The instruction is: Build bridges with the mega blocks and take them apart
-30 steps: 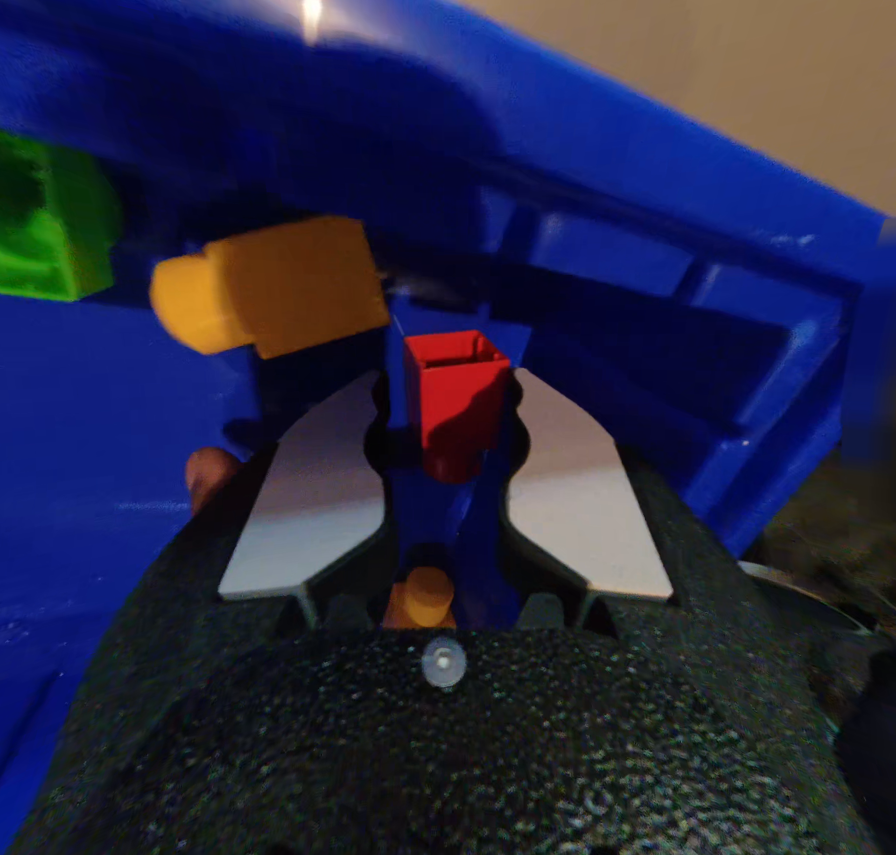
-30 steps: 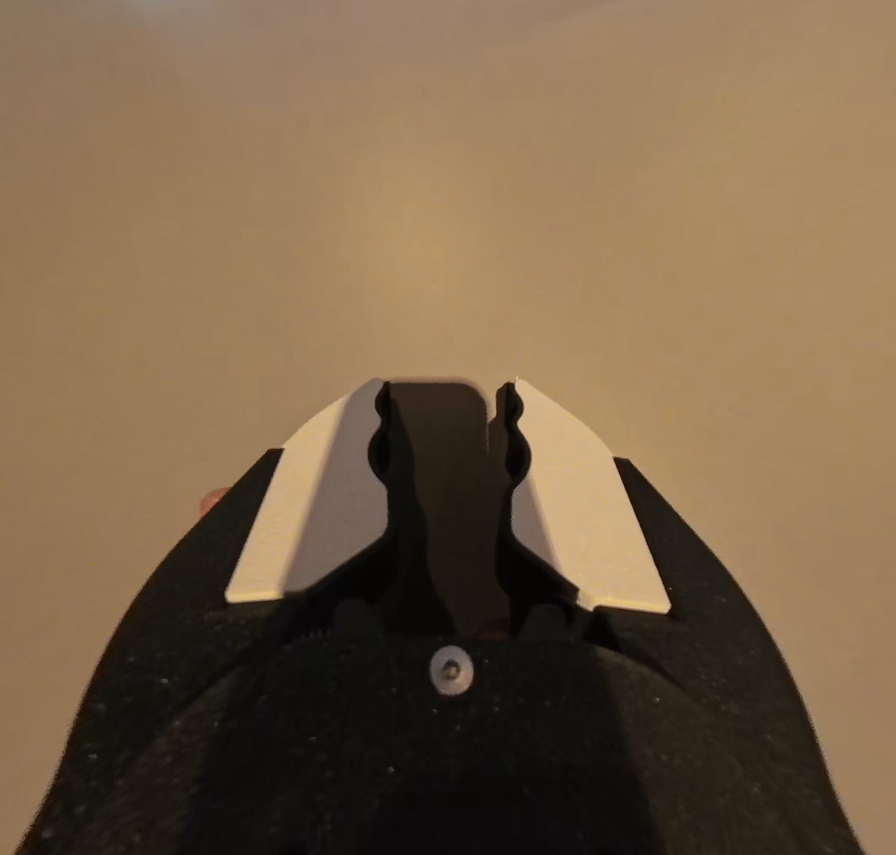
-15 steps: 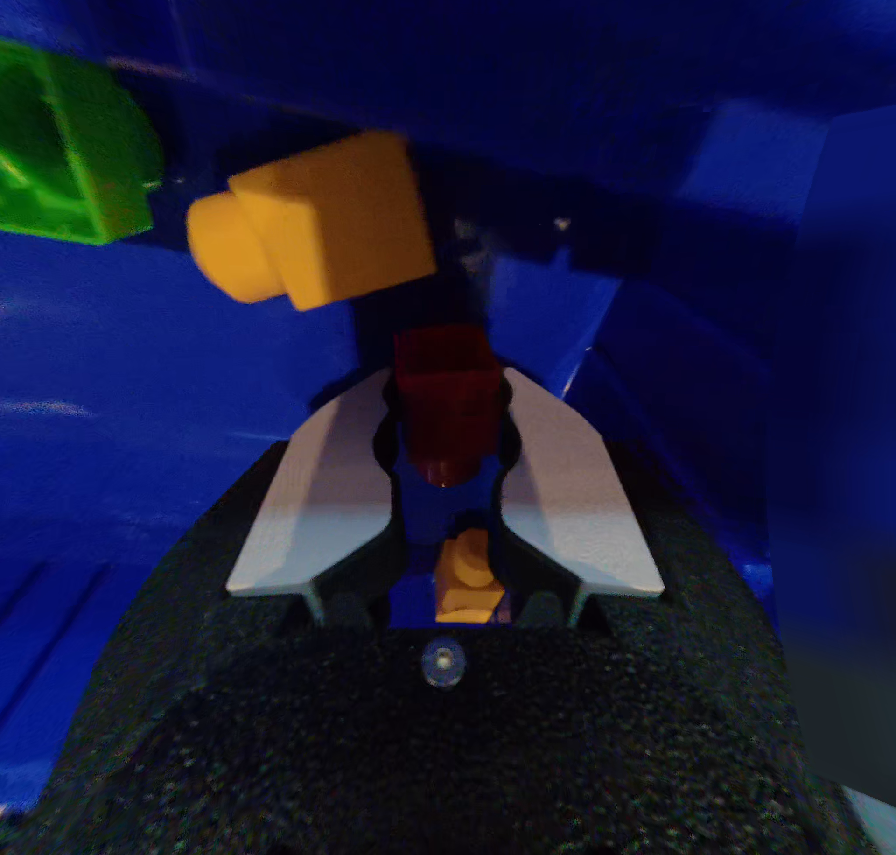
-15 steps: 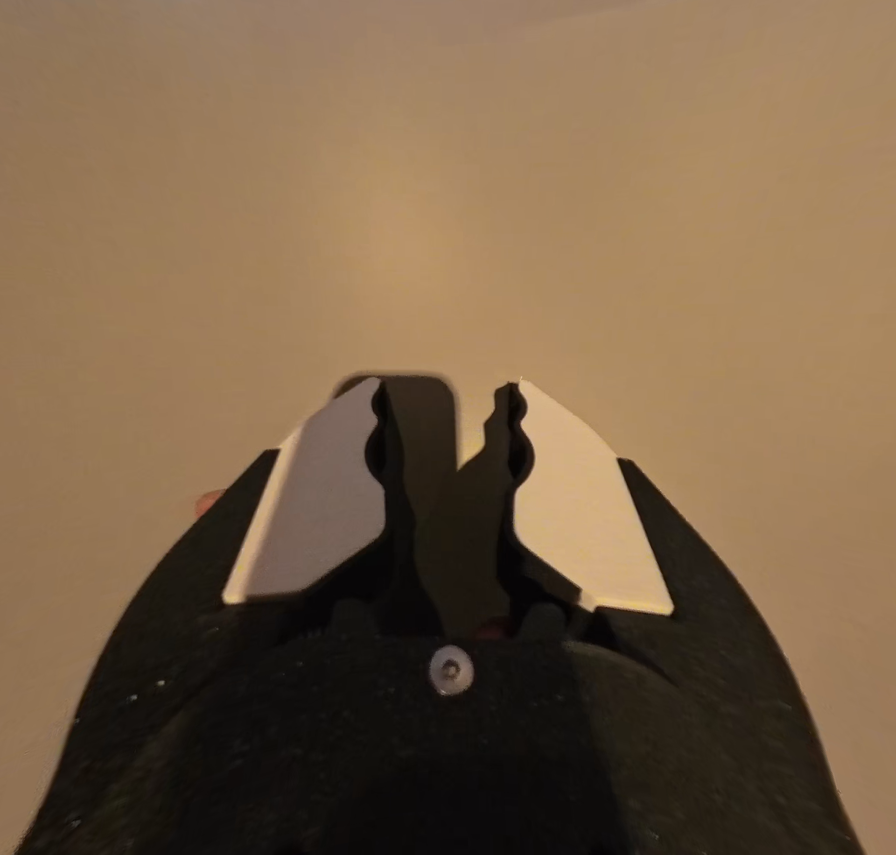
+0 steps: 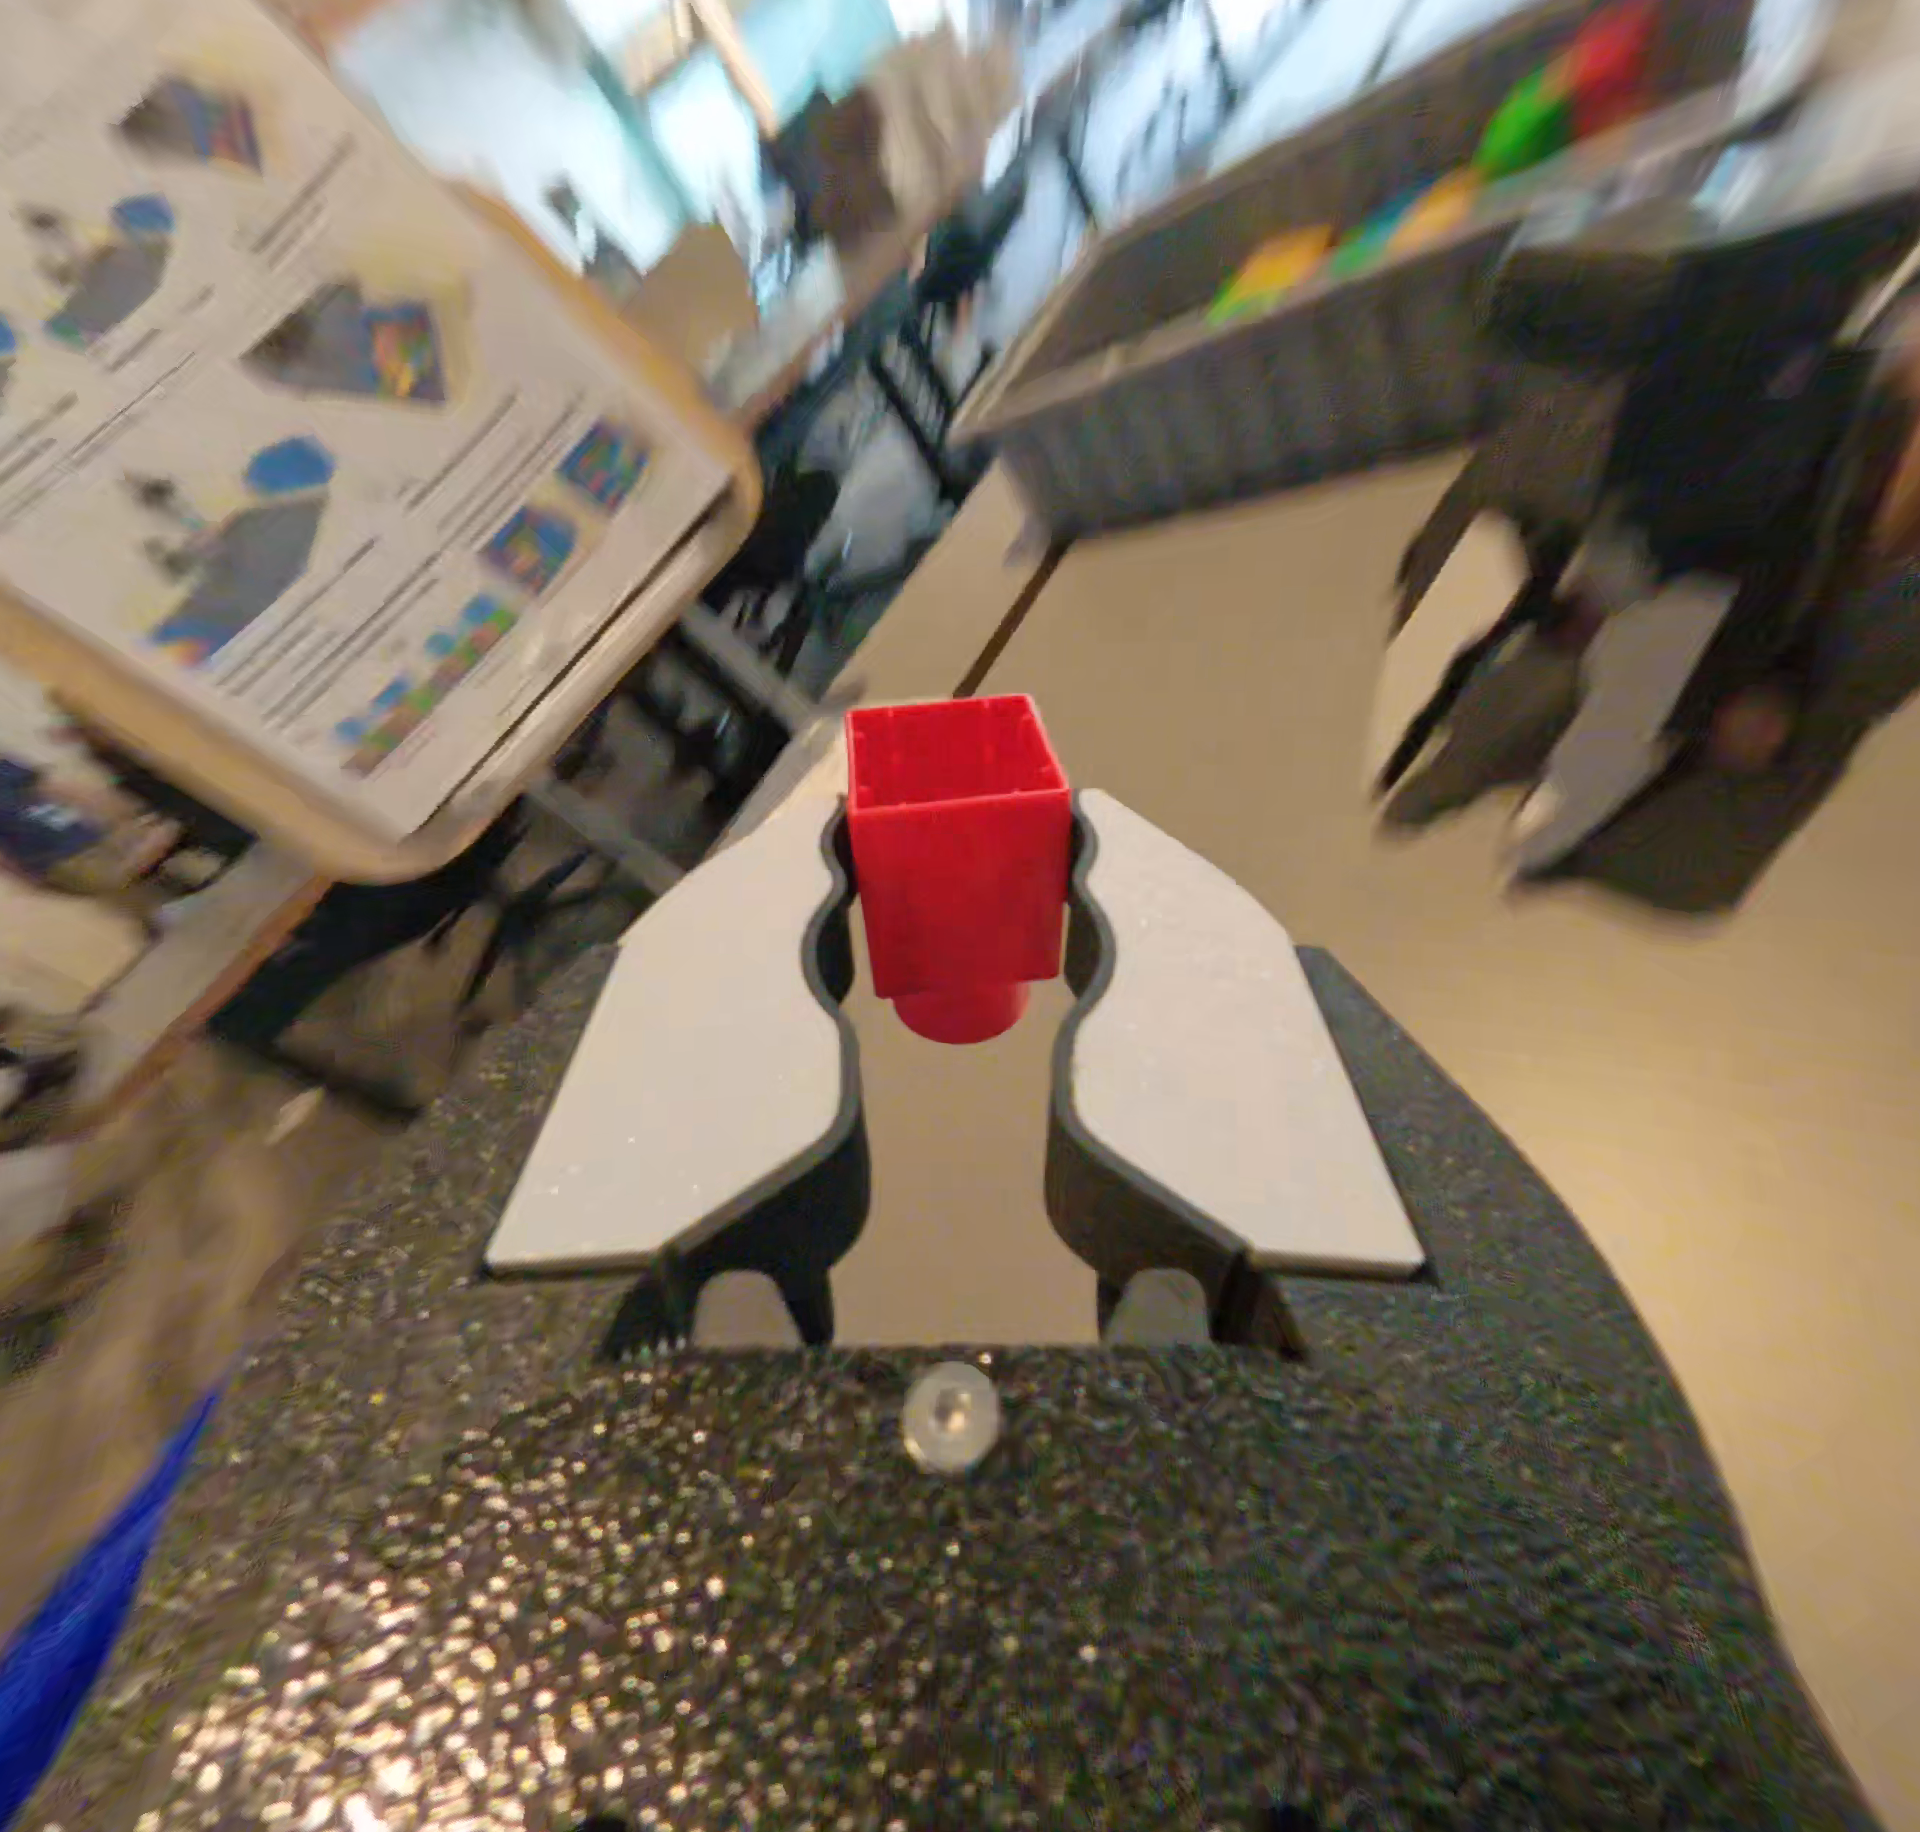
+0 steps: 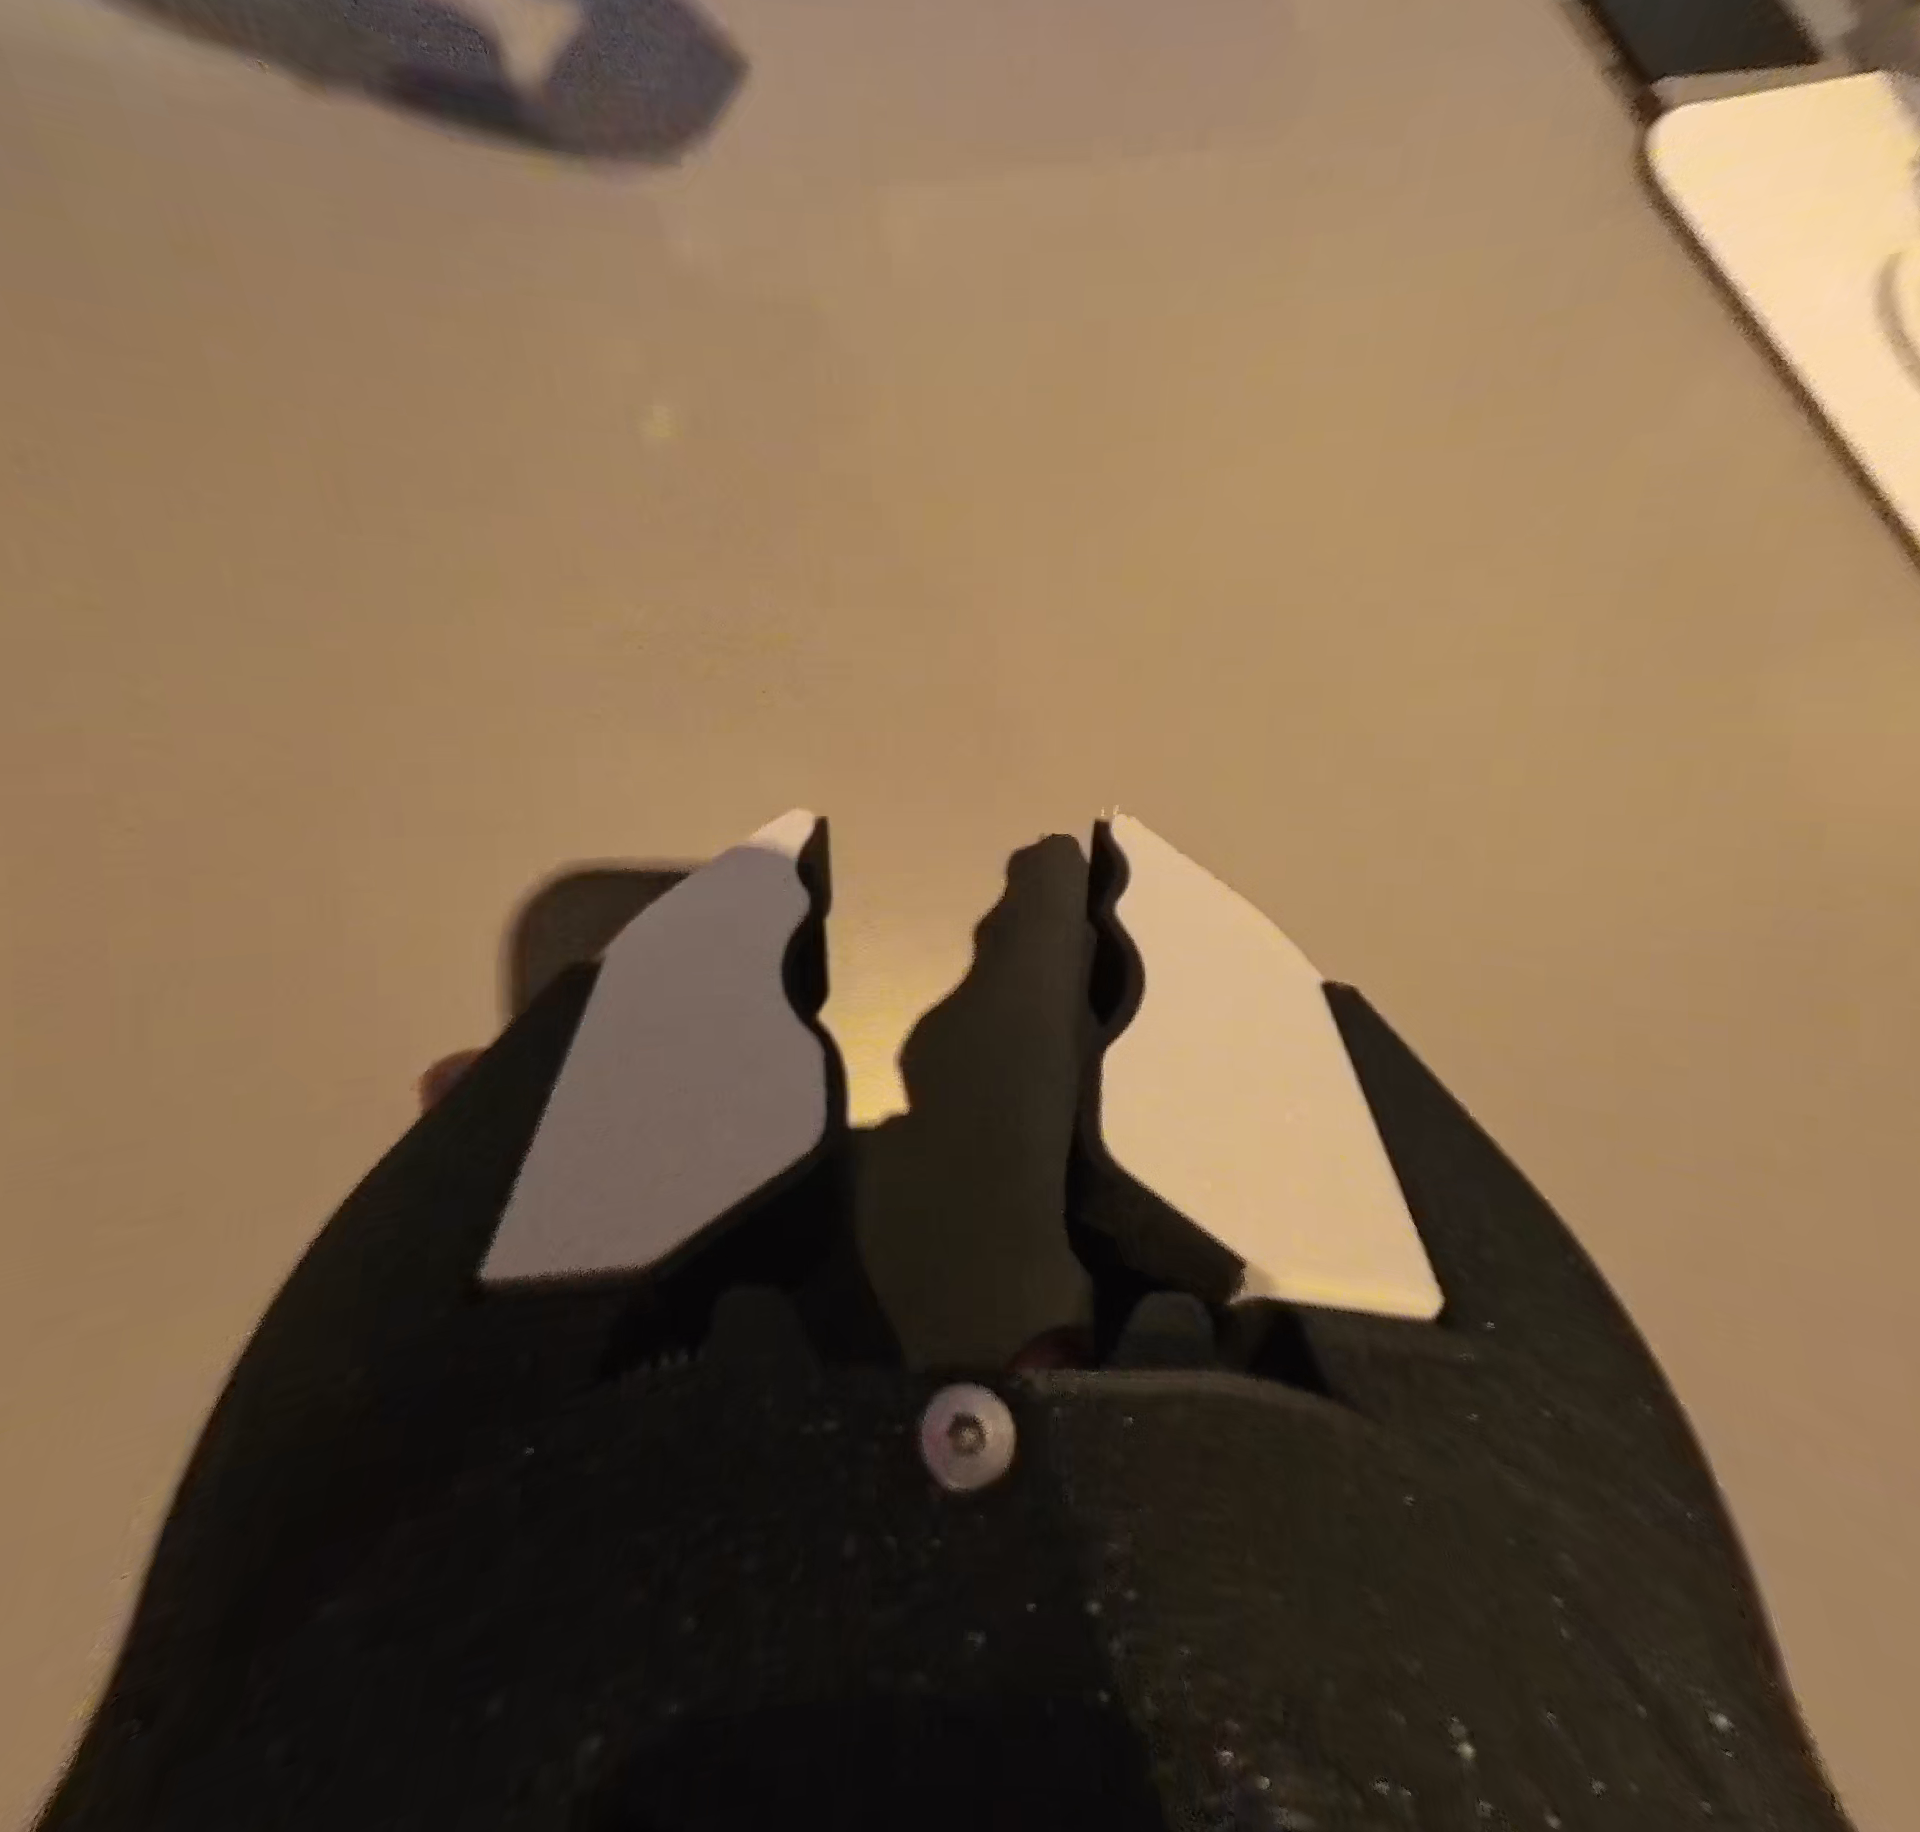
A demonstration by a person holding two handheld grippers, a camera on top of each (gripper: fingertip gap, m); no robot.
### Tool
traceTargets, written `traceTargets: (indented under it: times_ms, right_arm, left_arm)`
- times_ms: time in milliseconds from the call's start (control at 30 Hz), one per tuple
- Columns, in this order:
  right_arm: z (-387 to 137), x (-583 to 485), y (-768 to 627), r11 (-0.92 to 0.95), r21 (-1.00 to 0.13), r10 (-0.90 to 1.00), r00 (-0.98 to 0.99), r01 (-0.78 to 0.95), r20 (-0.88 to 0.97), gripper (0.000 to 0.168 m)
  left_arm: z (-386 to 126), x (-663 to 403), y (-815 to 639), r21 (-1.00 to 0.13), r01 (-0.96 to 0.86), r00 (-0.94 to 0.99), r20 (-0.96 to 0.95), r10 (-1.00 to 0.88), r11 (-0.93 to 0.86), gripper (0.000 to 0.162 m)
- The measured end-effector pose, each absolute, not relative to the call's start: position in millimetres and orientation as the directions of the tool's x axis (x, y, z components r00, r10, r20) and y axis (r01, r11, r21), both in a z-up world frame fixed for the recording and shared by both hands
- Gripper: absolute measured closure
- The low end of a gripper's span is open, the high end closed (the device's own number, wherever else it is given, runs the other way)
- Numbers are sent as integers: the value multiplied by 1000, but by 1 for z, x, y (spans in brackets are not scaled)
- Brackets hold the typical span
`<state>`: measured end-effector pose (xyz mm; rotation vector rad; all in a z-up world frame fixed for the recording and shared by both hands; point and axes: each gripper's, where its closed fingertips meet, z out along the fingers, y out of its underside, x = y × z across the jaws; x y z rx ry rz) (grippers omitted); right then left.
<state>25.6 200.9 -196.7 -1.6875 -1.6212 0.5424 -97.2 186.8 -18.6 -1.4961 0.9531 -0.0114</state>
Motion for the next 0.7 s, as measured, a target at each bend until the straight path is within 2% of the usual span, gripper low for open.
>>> traceTargets:
  times_ms: [33,133,200,300,367,467,567,700]
  right_arm:
    - [-195,26,204,75,-739,967,133,670,219,120]
    - [-192,28,211,134,-731,935,159,669,316,122]
    - [-191,29,212,137,-731,930,168,668,328,122]
    - [-191,28,213,136,-731,929,170,669,329,122]
    - [-191,28,213,136,-731,929,171,669,329,122]
    - [-190,28,213,146,-731,924,173,667,342,122]
    - [-190,28,213,154,-730,919,174,666,353,122]
    - [-189,28,214,155,-730,917,178,666,358,122]
  left_arm:
    - [-25,-70,190,-876,-447,671,-462,-580,182,126]
    - [-50,-22,207,-948,-238,706,-318,-632,211,126]
    - [-67,-5,212,-983,-117,698,-182,-692,140,126]
    - [-88,4,208,-995,-48,668,-101,-737,93,126]
    - [-97,7,204,-1000,17,624,11,-781,-1,126]
    - [-94,12,200,-968,175,519,246,-818,-180,126]
    - [-91,17,197,-887,317,392,446,-805,-337,126]
    - [-90,21,195,-816,392,314,553,-772,-425,126]
